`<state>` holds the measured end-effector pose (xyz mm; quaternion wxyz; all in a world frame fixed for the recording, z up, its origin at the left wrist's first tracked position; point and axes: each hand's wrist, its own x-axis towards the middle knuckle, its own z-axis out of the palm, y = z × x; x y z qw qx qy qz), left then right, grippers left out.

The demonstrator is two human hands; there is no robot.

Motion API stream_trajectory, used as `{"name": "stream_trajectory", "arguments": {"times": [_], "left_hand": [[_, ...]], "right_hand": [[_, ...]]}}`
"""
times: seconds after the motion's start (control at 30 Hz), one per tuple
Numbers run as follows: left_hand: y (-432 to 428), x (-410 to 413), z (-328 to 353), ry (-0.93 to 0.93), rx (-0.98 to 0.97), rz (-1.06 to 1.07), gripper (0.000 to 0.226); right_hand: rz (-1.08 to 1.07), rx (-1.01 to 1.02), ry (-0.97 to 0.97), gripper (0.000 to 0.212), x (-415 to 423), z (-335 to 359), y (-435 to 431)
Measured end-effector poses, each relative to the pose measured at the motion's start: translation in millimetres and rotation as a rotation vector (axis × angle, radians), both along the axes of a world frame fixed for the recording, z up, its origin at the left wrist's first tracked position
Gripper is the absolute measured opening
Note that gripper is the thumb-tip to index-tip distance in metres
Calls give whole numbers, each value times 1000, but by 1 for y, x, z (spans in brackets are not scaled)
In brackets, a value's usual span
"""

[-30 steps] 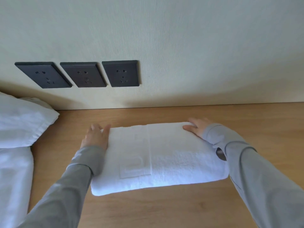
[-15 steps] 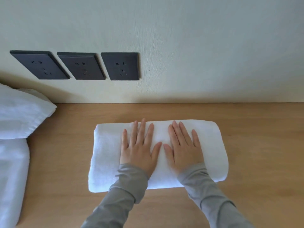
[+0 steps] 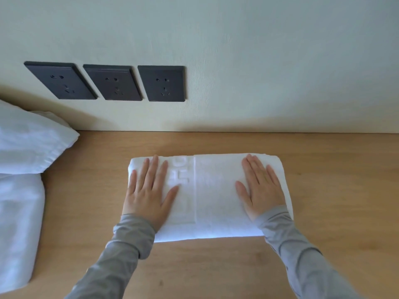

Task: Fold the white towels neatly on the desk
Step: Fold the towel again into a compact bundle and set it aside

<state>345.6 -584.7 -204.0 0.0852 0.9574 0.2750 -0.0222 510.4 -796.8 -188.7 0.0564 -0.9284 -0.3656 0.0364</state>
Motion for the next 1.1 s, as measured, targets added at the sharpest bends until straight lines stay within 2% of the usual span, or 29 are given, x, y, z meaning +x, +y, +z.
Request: {"name": "stream_trajectory", "arguments": {"times": [0.23,0.3,0.37,0.4,0.43,0.5,0.57,0.6,0.67,0.73,0.8,0.87,1.0,1.1], "left_hand": [[3,1,8,51,-19,-8,85],[3,0,18,95,-21,-21,92],[-3,-3,33,94,-64,-31,90],[-9,-6,41,37,-100,-24,83],[-19,-11,48,-95,-154,-9,72],[-46,-24,56,-449,-255,49,46],[-81,-44,55,-632,-415,256,23],[-95,-54,52,-636,-554,434,19],[-112,-67,40,-529,-872,833,21],[-114,-69,27,-426,-1172,1076,47],[-107,-63,19,-395,-1368,1156,72],[-97,-52,18,-452,-1484,1164,73],[-76,-33,26,-707,-1783,1300,61],[-70,-25,30,-802,-1889,1438,63]], "right_hand": [[22,-39,35,73,3,1,-2],[27,-48,63,65,1,6,-5],[16,38,115,58,-7,17,-8],[-20,140,140,56,-15,23,-10],[-81,267,164,52,-25,29,-13],[-224,528,156,39,-51,39,-21],[-365,679,138,20,-79,36,-35],[-460,736,195,11,-94,32,-42],[-738,836,454,9,-118,21,-54],[-1047,934,755,5,-130,6,-59],[-1263,1073,1087,34,-127,-3,-54],[-1351,1250,1295,52,-117,-1,-43],[-1427,1481,1436,59,-89,17,-19],[-1534,1494,1459,54,-76,26,-4]]}}
